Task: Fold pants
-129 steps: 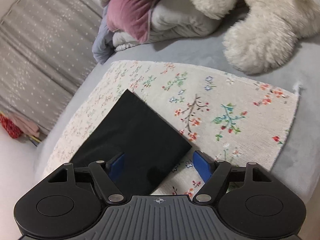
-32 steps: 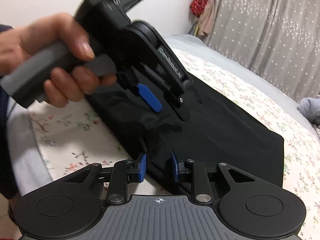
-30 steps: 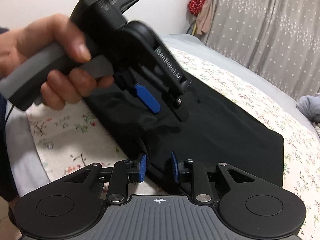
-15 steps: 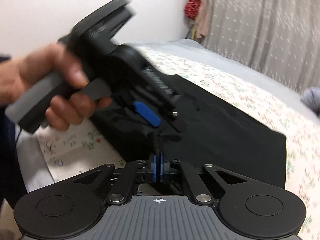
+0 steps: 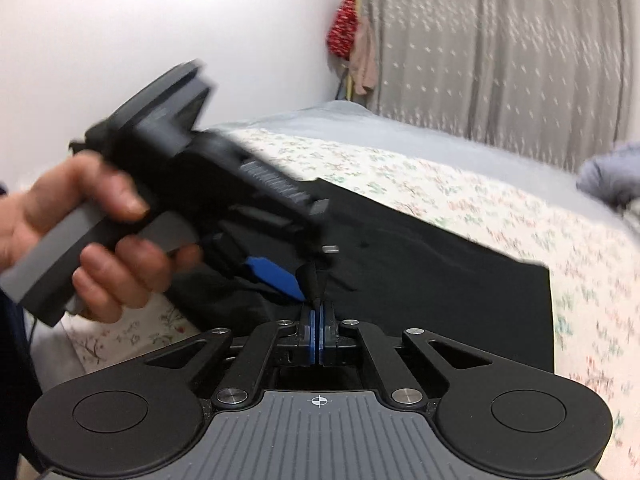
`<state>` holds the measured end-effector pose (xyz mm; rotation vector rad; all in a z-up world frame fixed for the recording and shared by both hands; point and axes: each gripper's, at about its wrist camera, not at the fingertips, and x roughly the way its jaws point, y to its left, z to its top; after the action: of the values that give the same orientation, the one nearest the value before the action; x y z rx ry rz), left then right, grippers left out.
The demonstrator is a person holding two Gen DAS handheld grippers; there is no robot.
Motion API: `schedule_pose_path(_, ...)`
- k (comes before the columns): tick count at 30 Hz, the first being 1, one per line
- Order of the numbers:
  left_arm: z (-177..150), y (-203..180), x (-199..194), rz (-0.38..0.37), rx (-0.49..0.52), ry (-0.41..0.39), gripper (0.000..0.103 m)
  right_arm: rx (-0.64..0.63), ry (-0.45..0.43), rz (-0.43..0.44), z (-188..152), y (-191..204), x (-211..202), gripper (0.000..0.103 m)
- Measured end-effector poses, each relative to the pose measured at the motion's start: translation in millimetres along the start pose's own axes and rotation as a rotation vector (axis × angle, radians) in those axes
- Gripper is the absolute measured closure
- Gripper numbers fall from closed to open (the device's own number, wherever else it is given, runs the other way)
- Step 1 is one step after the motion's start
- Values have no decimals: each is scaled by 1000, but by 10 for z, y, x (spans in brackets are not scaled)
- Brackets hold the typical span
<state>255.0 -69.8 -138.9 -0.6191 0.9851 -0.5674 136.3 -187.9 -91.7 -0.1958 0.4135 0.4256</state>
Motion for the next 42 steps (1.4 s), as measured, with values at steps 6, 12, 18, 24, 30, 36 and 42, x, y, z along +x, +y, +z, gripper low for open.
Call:
schedule_pose_path(6,117,-72,168,4,0,9,35,-105,-38,-52,4,301,47,103)
schedule_pose_path(12,306,-153,200,130,132,-6,93,-130,-64,-93,65,472,122,103)
schedule_pose_path(18,385,-190,39,165,216,-56,95,-134,-90,-131,202,636,233,103)
schedule_pose_path(24,504,-96,-282,163,275,-126,95,-151,-130,-137,355,840,329,103)
schedule_pose_path(30,642,103,-646,190,329,-201,95,-107,-173,-109,539,1076,502,103)
schedule_pose_path(36,789,470,-1088,213,345,-264,95,-103,-199,-60,704,1473,805,103)
schedule_pose_path(42,973,863,-1563,237,363,-342,95,7,-230,21,909,1771,1119,103)
